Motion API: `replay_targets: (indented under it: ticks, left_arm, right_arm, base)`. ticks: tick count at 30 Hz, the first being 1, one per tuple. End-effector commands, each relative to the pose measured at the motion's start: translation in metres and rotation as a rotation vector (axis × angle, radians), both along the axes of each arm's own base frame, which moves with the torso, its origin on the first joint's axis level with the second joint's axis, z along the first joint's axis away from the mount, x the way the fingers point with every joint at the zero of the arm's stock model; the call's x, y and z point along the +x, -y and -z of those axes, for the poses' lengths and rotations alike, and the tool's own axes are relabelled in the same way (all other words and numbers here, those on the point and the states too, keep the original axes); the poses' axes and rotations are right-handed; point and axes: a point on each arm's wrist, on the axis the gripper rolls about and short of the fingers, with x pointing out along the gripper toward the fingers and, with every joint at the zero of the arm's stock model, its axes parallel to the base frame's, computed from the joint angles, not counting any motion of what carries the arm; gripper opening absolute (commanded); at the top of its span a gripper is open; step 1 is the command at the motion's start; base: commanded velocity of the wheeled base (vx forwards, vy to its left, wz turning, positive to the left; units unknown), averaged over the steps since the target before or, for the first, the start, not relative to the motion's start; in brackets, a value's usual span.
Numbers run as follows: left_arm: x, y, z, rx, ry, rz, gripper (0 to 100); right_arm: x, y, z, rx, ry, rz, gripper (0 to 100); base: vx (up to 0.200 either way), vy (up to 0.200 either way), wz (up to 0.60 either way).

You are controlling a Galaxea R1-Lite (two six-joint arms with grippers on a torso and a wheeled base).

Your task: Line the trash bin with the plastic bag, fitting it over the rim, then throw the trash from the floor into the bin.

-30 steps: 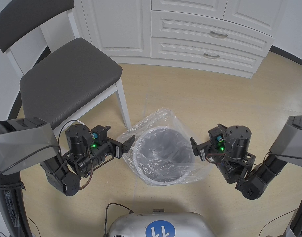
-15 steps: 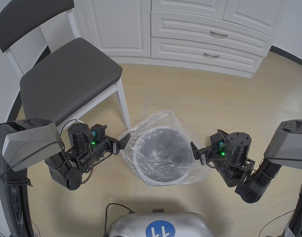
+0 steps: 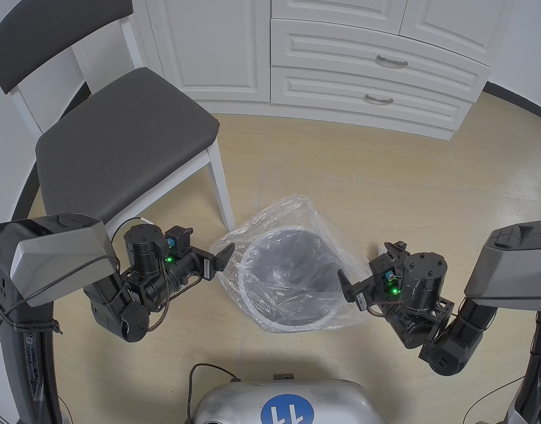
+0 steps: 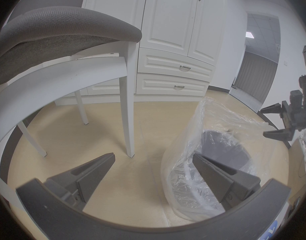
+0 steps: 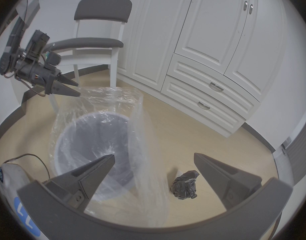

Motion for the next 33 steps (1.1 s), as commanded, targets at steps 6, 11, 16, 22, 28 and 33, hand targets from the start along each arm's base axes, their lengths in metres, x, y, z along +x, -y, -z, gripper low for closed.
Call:
replay_targets:
  ticks: [6, 11, 16, 22, 28, 33]
  left_arm:
    - [0.011, 0.006, 0.018, 0.001, -0.015, 0.002, 100]
    - [0.029, 0.006, 0.027, 0.0, 0.004, -0.055, 100]
    - [0.051, 0.01, 0.035, -0.008, 0.053, -0.163, 100]
    - [0.057, 0.012, 0.035, -0.015, 0.07, -0.179, 100]
    - [0.059, 0.013, 0.037, -0.019, 0.076, -0.179, 100]
    - [0.063, 0.013, 0.038, -0.026, 0.083, -0.182, 100]
  right_arm:
    - [0.047, 0.018, 0.022, -0.003, 0.008, 0.124, 100]
    - [0.062, 0.02, 0.027, 0.006, 0.028, 0.162, 100]
    - [0.074, 0.019, 0.023, 0.041, 0.068, 0.172, 100]
    - [0.082, 0.017, 0.014, 0.104, 0.11, 0.17, 100]
    - [0.1, 0.023, 0.026, 0.107, 0.117, 0.201, 100]
    - [0.112, 0.029, 0.032, 0.119, 0.128, 0.224, 100]
  base:
    - [0.0, 0.0, 0.0]
    - [0.0, 0.0, 0.0]
    - [0.0, 0.0, 0.0]
    - [0.0, 0.0, 0.0]
    - [0.0, 0.0, 0.0]
    - [0.0, 0.0, 0.0]
